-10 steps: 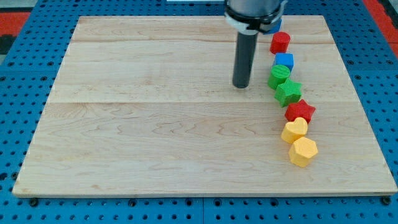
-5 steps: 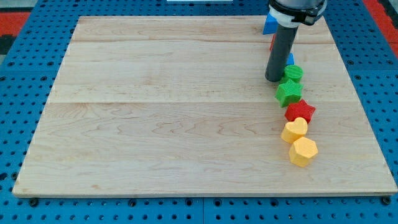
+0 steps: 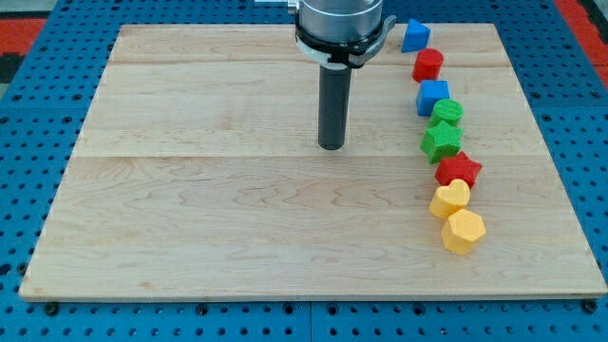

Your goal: Adjust the yellow hexagonred stargreen circlegreen star in a vertical line

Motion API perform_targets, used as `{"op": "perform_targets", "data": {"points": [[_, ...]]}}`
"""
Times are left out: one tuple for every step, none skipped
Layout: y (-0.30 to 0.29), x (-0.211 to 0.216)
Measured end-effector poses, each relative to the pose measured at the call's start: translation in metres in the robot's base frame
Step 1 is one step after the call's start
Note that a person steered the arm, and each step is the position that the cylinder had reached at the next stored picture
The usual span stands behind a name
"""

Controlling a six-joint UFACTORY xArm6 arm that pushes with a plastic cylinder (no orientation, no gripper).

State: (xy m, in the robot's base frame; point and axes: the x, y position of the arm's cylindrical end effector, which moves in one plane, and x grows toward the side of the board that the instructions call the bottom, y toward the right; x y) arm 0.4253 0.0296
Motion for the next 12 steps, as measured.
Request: {"op": "perform_targets", "data": {"points": [[-0.016, 0.005], [-0.017, 0.063], [0.002, 0.137], [0.014, 0.193], [0.021, 0.193], [0.064, 0.192], [0.176, 0.192], [0.267, 0.189], [0.308, 0.144], [0.315, 0.094], [0.316, 0.037], [0.310, 0.026]]}}
